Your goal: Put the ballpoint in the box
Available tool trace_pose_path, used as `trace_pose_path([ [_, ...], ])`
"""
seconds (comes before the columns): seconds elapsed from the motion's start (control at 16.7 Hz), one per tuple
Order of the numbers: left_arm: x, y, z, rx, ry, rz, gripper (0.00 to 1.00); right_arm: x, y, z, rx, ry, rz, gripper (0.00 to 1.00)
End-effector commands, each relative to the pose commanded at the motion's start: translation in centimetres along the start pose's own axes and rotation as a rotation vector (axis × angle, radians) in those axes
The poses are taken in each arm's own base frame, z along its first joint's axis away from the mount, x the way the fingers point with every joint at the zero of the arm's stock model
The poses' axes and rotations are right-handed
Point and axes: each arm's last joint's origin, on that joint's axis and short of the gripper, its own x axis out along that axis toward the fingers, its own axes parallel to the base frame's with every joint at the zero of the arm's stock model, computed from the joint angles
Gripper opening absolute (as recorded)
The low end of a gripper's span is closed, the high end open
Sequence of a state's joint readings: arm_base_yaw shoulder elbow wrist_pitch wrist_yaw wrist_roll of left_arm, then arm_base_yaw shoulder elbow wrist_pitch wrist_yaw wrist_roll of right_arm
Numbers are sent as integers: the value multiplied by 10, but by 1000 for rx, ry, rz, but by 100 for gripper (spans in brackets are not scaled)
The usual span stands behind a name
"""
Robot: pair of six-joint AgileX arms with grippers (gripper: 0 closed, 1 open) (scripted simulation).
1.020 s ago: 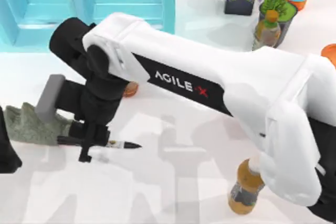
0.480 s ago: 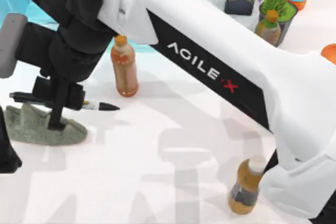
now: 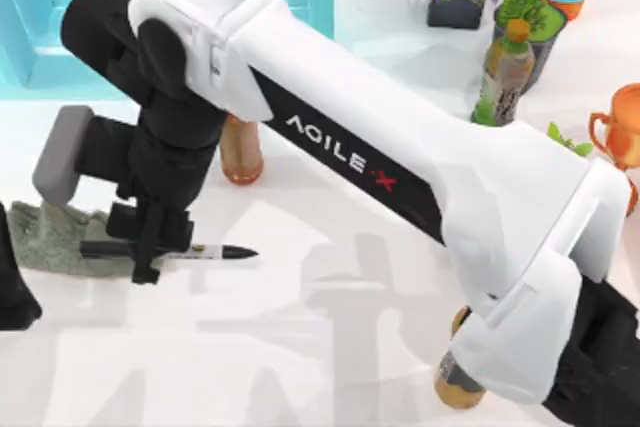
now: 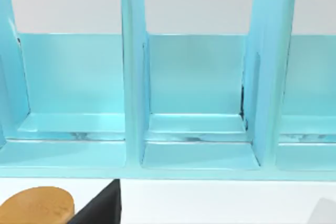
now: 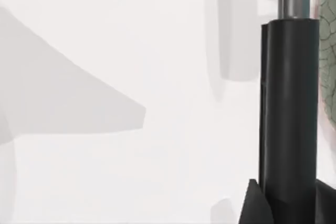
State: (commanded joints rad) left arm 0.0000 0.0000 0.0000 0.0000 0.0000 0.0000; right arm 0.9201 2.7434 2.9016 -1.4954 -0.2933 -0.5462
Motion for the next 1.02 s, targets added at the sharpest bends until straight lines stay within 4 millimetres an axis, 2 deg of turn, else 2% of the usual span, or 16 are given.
trace_pose_path([
  [0.36, 0, 0, 0, 0, 0, 0, 100, -1, 0, 0, 10, 1, -2, 0],
  [0.48, 0, 0, 0, 0, 0, 0, 100, -19, -11, -9, 79, -11, -27, 0],
  [0.6, 0, 0, 0, 0, 0, 0, 100, -50, -31, -27, 205, -36, -72, 0],
  [0.78, 0, 0, 0, 0, 0, 0, 100, -107, -71, -81, 495, -91, -169, 0],
  [0.9, 0, 0, 0, 0, 0, 0, 100, -146, -95, -135, 741, -141, -245, 0],
  [1.02, 0, 0, 0, 0, 0, 0, 100, -180, -110, -200, 1014, -206, -325, 0],
])
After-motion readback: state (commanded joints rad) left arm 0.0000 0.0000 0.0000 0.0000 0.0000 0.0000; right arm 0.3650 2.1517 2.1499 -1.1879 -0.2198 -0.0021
